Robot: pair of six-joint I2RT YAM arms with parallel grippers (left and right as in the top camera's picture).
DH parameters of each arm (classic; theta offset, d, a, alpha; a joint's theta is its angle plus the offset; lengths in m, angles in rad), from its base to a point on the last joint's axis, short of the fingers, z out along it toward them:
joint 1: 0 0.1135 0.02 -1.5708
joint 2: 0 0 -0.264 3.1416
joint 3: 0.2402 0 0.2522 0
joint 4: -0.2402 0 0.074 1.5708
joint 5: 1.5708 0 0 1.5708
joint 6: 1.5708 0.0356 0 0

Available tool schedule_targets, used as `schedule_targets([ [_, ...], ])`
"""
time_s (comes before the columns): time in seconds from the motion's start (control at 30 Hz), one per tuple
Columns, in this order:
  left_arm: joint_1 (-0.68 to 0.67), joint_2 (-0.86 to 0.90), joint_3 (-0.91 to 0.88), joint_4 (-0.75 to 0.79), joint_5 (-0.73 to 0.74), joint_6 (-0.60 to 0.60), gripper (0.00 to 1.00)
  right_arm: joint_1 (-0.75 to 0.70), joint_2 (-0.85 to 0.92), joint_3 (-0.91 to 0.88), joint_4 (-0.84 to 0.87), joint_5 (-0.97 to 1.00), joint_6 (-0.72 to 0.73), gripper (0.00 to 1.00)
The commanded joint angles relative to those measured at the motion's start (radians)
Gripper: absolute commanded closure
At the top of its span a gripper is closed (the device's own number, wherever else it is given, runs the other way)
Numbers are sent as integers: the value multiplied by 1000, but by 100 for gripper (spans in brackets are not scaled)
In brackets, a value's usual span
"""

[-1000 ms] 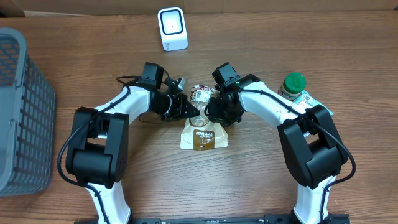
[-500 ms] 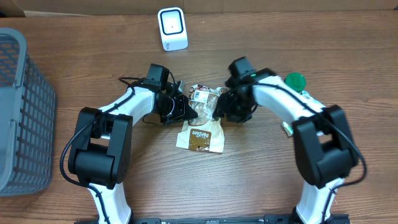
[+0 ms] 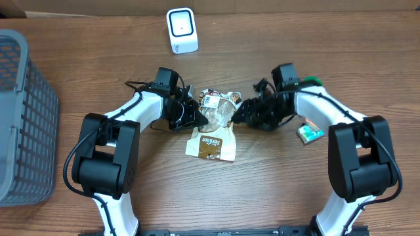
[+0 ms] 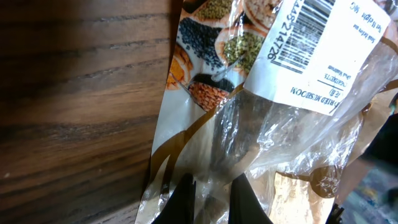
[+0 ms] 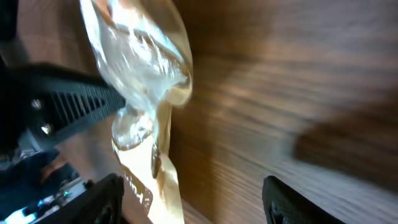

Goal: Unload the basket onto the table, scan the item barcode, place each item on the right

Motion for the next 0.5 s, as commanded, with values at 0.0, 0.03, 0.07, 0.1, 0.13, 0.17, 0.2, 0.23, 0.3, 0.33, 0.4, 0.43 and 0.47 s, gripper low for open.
schedule_targets([
  [0.0, -2, 14, -4, -7, -57, -16, 96, 23, 0, -62, 62, -77, 47, 31],
  [0.03, -2, 14, -4, -7, -57, -16, 96, 29, 0, -81, 94, -77, 74, 31],
  [0.07, -2, 14, -4, -7, -53, -16, 96, 36, 0, -100, 132, -77, 106, 32],
  [0.1, -2, 14, -4, -6, -50, -16, 96, 44, 0, -117, 172, -77, 144, 32],
  [0.13, -2, 14, -4, -6, -50, -16, 96, 55, 0, -136, 219, -77, 185, 33],
  [0.17, -2, 15, -4, -6, -50, -16, 96, 64, 0, -151, 260, -76, 219, 33],
  [0.2, -2, 16, -4, -6, -49, -16, 96, 74, 0, -166, 304, -76, 261, 33],
  [0.23, -2, 16, -4, -6, -47, -16, 96, 87, 0, -182, 357, -76, 311, 33],
  [0.3, -2, 16, -4, -6, -47, -16, 96, 106, 2, -201, 434, -66, 389, 33],
  [0.33, -2, 16, -4, -6, -47, -16, 96, 120, 4, -206, 466, -45, 440, 33],
  [0.4, -2, 16, -4, -6, -47, -16, 96, 145, 10, -207, 503, -2, 506, 33],
  [0.43, -2, 16, -4, -6, -47, -16, 96, 157, 14, -207, 519, 15, 533, 33],
  [0.47, -2, 16, -4, -7, -47, -16, 96, 168, 16, -207, 533, 28, 556, 34],
])
